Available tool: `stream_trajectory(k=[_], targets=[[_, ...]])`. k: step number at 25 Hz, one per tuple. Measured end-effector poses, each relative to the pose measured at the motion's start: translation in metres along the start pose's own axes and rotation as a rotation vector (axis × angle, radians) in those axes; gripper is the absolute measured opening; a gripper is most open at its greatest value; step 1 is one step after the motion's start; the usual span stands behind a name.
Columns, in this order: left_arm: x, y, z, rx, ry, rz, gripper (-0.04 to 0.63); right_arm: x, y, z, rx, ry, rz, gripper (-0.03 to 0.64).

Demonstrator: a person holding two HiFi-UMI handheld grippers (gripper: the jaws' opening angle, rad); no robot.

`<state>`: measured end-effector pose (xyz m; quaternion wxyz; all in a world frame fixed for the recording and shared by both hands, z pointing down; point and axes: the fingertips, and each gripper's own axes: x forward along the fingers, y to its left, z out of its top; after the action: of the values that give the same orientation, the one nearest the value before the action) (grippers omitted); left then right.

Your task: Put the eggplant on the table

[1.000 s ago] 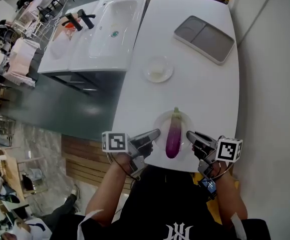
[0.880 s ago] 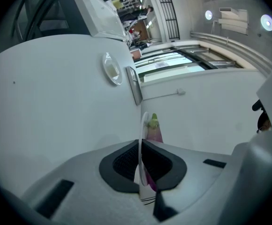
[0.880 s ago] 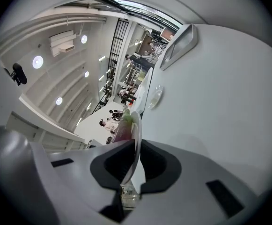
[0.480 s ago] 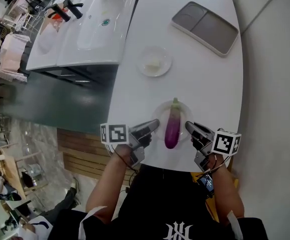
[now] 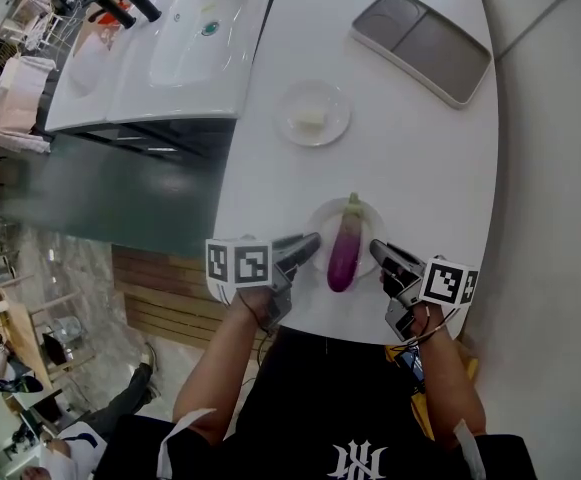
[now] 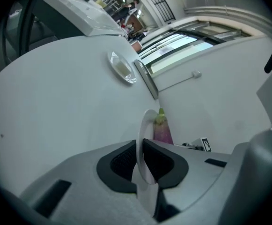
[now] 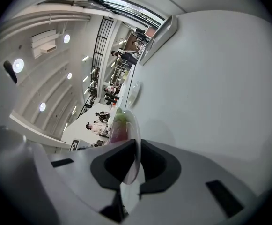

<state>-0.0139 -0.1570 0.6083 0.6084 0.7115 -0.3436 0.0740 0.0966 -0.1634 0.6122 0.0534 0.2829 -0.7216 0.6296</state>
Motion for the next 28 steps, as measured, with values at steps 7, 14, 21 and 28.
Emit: stream_trajectory(k=[7, 14, 21, 28], targets=[[0.003, 0.019, -0.004, 0.111, 0.056, 0.123, 0.054, 0.01, -0.01, -0.007, 0.02, 0.026, -0.022, 0.028], [0.003, 0.029, -0.007, 0.297, 0.122, 0.271, 0.084, 0.017, -0.017, -0.013, 0.031, 0.043, -0.054, 0.028], [0.006, 0.036, -0.01, 0.441, 0.181, 0.382, 0.098, 0.019, -0.019, -0.014, -0.032, 0.056, -0.107, 0.028], [0.009, 0.036, -0.013, 0.557, 0.248, 0.47, 0.113, 0.017, -0.026, -0.017, -0.09, 0.069, -0.188, 0.032]])
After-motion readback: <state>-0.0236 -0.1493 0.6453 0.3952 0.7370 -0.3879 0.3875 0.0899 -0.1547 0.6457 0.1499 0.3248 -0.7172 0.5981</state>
